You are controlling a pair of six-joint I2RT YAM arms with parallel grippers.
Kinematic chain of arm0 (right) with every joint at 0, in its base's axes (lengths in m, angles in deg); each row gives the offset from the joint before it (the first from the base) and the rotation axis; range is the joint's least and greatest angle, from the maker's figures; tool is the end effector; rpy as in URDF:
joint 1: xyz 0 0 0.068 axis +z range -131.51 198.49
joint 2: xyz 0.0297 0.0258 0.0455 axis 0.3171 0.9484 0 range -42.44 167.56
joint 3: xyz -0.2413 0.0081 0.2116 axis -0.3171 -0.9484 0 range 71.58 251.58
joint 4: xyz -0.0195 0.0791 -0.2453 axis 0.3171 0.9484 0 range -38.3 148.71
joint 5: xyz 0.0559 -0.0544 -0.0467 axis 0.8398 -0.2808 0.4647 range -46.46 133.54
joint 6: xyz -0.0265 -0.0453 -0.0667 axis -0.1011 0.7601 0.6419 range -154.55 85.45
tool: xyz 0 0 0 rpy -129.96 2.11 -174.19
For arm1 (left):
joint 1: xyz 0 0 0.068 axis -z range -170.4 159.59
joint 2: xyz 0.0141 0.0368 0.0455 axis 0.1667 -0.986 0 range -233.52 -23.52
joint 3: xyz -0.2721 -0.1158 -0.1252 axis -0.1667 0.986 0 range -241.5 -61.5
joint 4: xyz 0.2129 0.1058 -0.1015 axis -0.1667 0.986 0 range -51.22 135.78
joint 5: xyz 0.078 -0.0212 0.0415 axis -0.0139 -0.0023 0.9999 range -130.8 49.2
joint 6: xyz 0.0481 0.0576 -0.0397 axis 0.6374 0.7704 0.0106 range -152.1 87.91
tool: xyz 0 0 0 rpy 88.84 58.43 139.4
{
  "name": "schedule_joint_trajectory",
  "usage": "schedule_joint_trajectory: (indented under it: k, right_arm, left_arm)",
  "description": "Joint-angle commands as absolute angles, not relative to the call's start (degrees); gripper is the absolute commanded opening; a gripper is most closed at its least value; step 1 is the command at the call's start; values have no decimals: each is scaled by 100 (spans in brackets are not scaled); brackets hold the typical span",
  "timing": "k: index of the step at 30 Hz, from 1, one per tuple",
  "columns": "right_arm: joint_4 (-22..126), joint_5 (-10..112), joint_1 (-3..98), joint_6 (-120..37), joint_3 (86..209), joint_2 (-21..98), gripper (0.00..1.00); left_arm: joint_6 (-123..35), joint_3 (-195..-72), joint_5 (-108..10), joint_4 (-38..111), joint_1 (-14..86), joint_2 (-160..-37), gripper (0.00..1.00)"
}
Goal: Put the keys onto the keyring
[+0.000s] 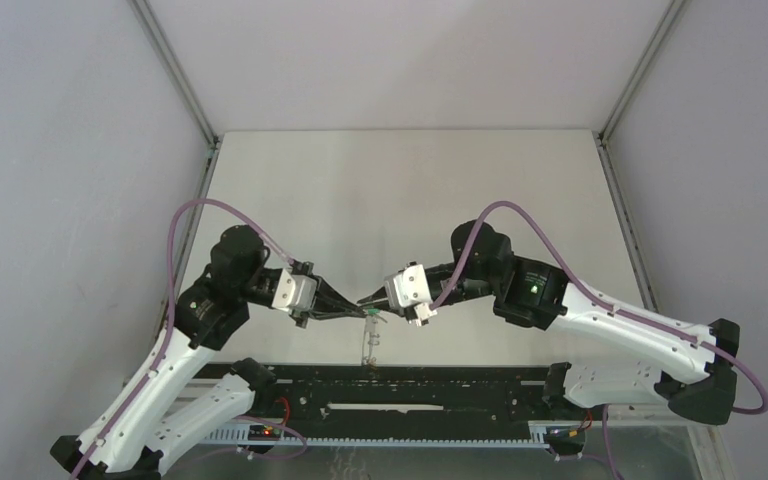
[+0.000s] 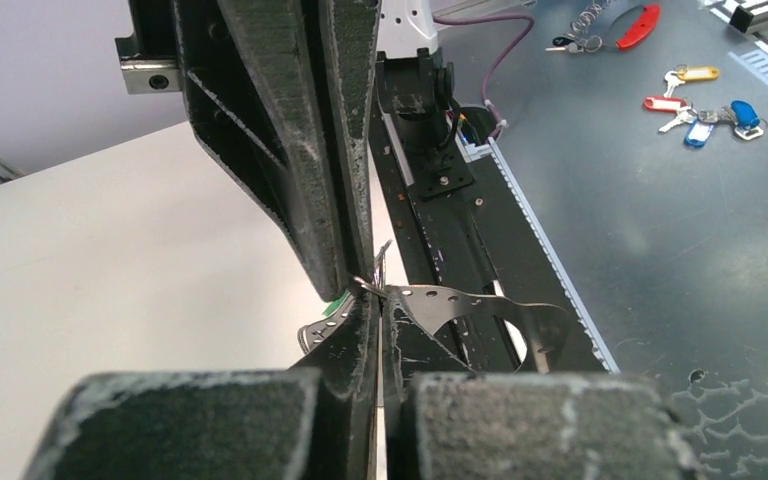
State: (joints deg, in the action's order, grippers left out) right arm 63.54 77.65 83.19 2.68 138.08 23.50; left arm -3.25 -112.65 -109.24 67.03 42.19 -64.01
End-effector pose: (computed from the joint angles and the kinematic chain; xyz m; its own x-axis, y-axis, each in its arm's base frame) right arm 0.0760 0.2588 0.4357 0.5286 -0.0538 -0.8472 -0.8336 -0.2210 -0.5061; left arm 0.0508 -0.1148 0.3902 0.2329 0.0614 -0.9706 0.9504 -0.2258 0.2138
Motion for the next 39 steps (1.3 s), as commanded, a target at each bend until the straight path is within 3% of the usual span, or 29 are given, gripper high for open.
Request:
schedule_joint_trajectory:
  k: [1,3,16,30,39]
  right_arm:
    - [6452,7296,8073,-427,14104,2544,15]
    - [6771,7463,7965,-687,14420,2654,21]
    - [7786,7396,7924,-1146,15284,2820,34]
    - [10060,8142,7752,-1382,17260,3871,39]
    - [10304,7972,7641,-1669,17660,4098,40]
  left_arm:
    - [-880,-11218,-11187,5613,4271,-6236,0]
    - [-1130,-11172,-11127,5314,4266,-6198,0]
    - [-2337,-10760,-10616,3635,4265,-6068,0]
    - [-2639,-10311,-10301,2646,4271,-5924,0]
    - [-3086,-9950,-9912,1747,4277,-5854,0]
